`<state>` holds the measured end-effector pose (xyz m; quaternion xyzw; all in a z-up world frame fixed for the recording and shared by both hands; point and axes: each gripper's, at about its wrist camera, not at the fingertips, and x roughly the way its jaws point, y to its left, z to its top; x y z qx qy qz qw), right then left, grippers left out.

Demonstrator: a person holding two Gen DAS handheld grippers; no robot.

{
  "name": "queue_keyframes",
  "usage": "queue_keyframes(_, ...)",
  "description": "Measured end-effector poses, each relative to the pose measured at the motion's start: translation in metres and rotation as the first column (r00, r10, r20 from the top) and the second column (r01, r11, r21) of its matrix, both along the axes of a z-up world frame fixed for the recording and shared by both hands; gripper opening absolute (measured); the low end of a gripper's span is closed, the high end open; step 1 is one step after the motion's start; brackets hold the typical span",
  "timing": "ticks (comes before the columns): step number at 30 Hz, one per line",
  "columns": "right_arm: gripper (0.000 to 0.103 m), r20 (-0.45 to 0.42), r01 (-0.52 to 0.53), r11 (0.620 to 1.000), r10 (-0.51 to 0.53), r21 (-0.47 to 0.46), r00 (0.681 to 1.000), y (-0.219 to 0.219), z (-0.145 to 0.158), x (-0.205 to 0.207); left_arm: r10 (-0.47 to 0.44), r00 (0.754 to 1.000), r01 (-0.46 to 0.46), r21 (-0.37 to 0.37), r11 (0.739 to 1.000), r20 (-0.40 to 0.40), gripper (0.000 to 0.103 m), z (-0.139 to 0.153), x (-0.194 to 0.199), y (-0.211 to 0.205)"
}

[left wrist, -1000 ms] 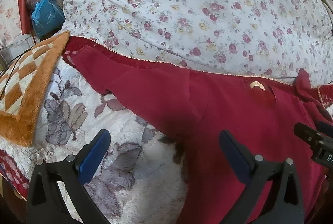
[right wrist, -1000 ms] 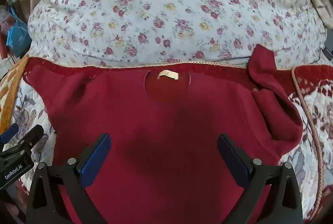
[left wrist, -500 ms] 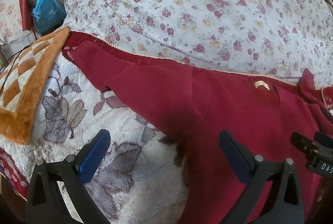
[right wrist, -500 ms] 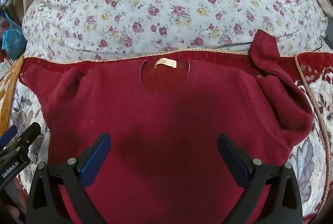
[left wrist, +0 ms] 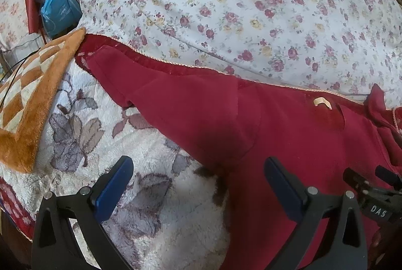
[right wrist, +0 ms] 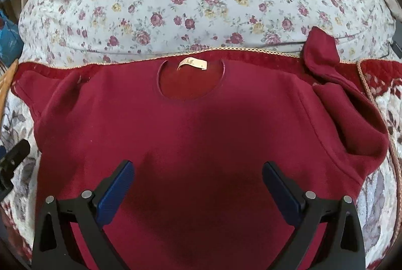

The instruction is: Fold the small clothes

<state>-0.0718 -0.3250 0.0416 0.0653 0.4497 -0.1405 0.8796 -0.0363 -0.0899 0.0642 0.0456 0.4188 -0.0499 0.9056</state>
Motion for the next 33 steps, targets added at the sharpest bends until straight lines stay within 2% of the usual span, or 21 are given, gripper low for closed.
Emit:
queue_keyframes(14, 0.103, 0.003, 0.01, 1.0, -0.01, -0.021, 1.0, 0.001, -0.012, 0.009, -0.001, 1.0, 0.001, 0.014, 1.0, -0.015, 0.103, -0.006, 0.006, -0.008)
queue_keyframes(23, 0.103, -0.002, 0.022, 0.999, -0.022, 0.048, 1.0, -0.005, -0.015, 0.01, 0.008, 1.0, -0.008, 0.008, 1.0, -0.015, 0.103, -0.007, 0.006, -0.006)
queue_keyframes(33, 0.103, 0.014, 0.0, 1.0, 0.0, 0.01, 1.0, 0.008, -0.008, 0.007, 0.014, 1.0, -0.014, -0.005, 1.0, -0.008, 0.103, -0.002, 0.004, 0.001)
